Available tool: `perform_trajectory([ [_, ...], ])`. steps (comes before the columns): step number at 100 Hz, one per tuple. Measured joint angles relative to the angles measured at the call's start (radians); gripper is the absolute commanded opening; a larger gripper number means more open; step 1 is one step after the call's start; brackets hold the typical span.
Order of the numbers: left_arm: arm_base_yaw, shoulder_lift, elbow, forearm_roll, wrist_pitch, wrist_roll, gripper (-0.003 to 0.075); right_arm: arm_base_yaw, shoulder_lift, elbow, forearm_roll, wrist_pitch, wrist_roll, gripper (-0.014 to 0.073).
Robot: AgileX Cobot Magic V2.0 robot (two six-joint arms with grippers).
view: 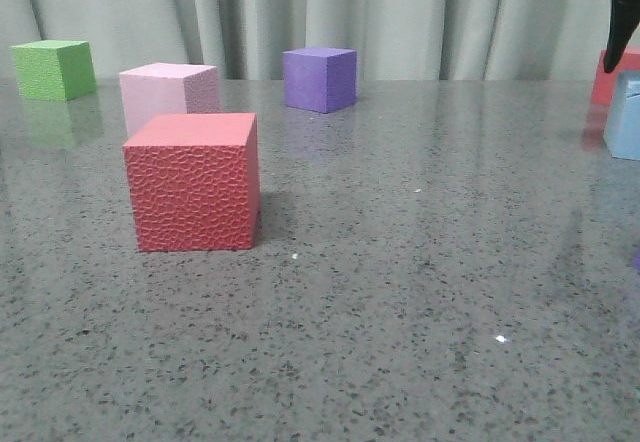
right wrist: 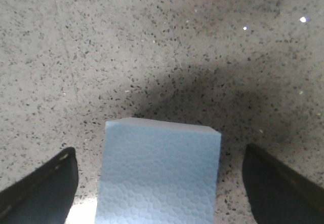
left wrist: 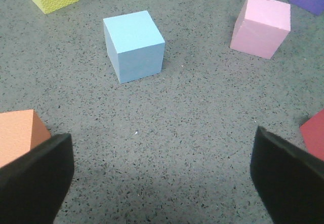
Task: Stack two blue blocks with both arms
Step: 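Lower the right gripper and close it on the light blue cube, then lift the light blue cube and carry it toward the table center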
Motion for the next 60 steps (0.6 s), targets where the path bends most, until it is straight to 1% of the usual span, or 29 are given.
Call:
perform_trajectory([
  [49, 0.0, 0.0, 0.0, 0.0, 0.0, 0.0, 0.067, 0.0, 0.076, 0.0, 0.0, -0.005, 0.002, 0.0645],
  [56, 0.0, 0.0, 0.0, 0.0, 0.0, 0.0, 0.067, 0.0, 0.08, 0.0, 0.0, -0.005, 0.002, 0.0633],
  [60, 0.0, 0.0, 0.0, 0.0, 0.0, 0.0, 0.067, 0.0, 0.081, 0.0, 0.0, -0.005, 0.002, 0.0603],
])
